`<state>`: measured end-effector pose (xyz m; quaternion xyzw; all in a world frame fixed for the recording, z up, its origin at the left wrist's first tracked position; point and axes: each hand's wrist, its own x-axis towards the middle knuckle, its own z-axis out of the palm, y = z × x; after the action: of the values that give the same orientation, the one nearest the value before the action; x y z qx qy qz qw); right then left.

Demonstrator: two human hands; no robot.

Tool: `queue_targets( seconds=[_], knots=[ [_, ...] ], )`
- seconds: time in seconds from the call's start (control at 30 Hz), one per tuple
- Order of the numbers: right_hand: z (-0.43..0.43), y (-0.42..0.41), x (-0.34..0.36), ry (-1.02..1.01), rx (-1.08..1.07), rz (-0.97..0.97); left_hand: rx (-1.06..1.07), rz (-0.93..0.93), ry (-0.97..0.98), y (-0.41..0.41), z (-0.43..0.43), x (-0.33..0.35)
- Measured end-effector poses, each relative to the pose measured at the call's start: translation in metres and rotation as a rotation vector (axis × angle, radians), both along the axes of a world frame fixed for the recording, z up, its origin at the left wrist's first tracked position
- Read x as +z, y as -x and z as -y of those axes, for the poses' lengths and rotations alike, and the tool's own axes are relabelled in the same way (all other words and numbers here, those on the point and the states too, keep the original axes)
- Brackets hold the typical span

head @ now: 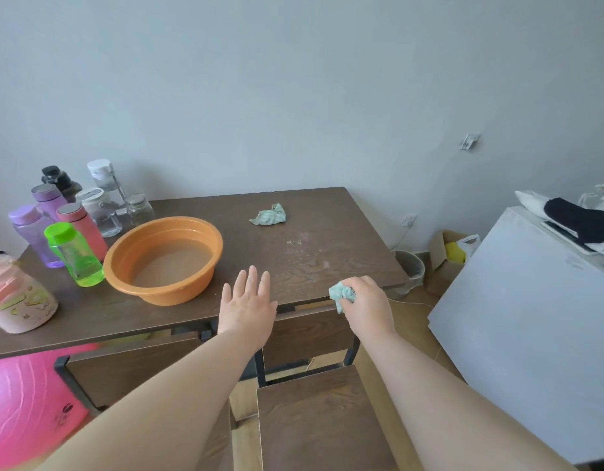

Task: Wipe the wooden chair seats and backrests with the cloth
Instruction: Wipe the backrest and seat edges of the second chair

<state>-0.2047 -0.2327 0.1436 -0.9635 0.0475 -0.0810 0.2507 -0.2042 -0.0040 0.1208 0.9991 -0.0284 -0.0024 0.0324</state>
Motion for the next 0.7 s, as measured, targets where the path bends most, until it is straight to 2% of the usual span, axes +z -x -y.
queue_targets(
  seconds=[0.4,0.7],
  knots=[
    [-0.004,-0.213,-0.057,-0.007,0.190,-0.123,0.205,-0.139,0.028,-0.146,0.007,-0.044],
    [-0.020,-0.273,-0.126,-0.001,0.278,-0.281,0.292,-0.215,0.031,-0.179,0.015,-0.102]
  ],
)
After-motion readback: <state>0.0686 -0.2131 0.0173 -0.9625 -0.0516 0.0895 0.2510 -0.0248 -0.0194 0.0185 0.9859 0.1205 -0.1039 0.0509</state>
